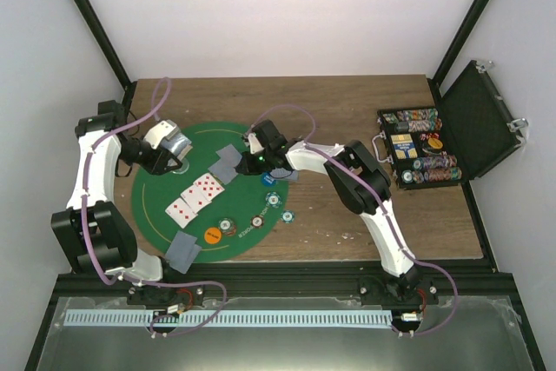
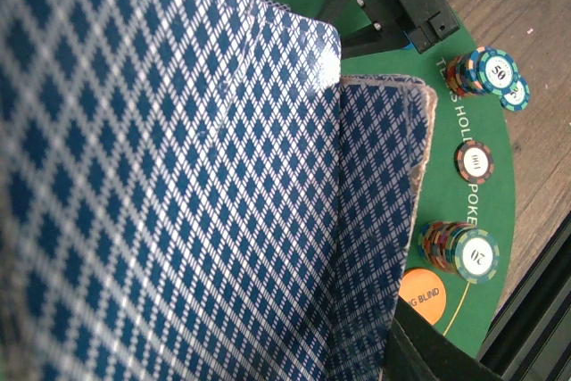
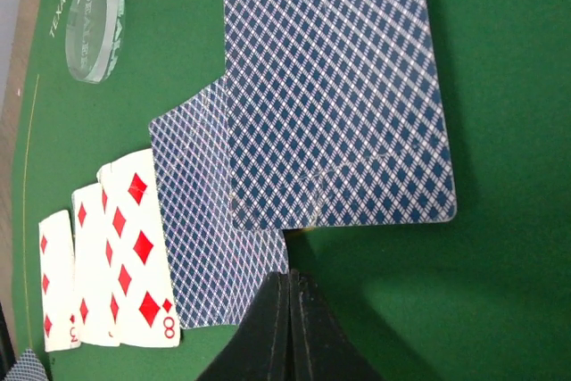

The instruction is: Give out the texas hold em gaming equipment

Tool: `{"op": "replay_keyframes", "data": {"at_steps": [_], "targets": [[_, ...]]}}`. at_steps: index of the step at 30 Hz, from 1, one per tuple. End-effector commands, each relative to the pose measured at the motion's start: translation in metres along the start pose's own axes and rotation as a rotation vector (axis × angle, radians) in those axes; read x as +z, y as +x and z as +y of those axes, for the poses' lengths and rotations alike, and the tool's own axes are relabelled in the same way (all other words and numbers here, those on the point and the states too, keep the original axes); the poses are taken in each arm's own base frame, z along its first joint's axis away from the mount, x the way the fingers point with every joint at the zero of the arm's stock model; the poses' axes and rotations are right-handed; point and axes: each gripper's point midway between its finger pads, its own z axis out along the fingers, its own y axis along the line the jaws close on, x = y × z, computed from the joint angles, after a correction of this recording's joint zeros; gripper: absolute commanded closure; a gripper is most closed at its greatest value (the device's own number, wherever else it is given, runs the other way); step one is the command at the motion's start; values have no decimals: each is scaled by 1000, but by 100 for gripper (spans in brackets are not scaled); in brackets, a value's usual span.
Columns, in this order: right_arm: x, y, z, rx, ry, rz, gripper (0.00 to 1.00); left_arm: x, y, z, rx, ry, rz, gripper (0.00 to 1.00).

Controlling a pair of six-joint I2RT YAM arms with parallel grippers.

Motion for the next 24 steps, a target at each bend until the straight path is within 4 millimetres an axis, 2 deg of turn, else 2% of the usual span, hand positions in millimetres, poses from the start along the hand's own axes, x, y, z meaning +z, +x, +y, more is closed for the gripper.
{"op": "replay_keyframes", "data": {"at_steps": [1,10,15,24], "targets": [[3,-2,11,-58,-35,9,99,-6,-6,-1,32,-1,-26,60],[-4,-6,21,-118,-60,-7,99,-4,-5,-1,28,3,-26,60],[-7,-12,28,-124,-72,-8,88,-5,-6,-2,26,3,-25,60],[-53,-52,34,-152,-9,-123,80,-5,-6,-3,26,6,-26,60]]}}
